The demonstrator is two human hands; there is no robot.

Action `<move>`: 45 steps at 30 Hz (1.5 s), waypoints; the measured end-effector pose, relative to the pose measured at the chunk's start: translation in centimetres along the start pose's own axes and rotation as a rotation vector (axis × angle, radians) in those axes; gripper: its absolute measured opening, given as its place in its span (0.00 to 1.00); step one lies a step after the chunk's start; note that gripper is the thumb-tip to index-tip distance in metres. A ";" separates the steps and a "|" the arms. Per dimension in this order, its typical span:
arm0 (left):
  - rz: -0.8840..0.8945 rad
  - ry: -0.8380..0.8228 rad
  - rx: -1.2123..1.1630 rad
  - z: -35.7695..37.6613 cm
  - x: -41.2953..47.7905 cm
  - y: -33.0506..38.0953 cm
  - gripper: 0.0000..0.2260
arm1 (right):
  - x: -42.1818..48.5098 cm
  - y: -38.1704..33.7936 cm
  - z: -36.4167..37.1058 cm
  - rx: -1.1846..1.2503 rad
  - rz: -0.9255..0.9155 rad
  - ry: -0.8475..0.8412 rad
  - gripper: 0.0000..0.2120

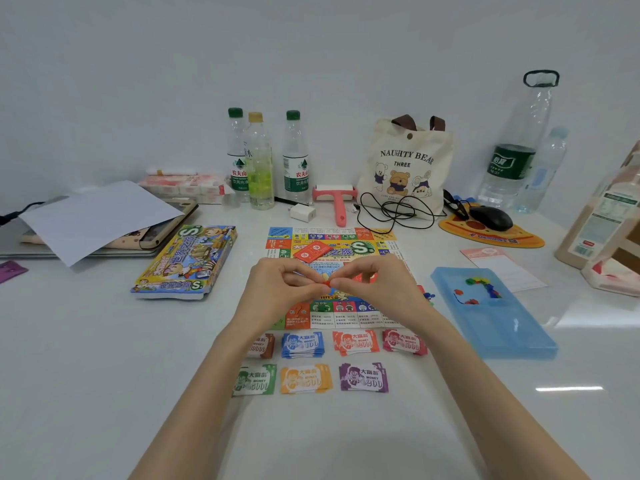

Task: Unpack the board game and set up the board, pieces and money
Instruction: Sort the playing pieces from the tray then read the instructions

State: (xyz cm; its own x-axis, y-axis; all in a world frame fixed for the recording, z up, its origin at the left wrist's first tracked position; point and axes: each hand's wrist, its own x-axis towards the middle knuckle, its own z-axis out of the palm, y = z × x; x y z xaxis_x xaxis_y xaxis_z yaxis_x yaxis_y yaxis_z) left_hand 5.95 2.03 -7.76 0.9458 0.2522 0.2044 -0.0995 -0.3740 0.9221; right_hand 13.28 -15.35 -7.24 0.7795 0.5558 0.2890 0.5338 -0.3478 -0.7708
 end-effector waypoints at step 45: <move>-0.016 0.093 -0.042 0.1 -0.1 0.0 0.07 | 0.0 -0.4 0.9 -0.147 -0.087 0.076 0.02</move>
State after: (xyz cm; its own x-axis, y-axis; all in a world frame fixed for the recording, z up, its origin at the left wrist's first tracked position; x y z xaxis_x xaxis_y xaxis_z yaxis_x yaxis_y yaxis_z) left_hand 5.86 1.92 -7.81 0.9146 0.3407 0.2177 -0.0997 -0.3318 0.9381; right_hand 12.74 -14.55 -7.42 0.7481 0.5319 0.3969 0.6378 -0.4111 -0.6513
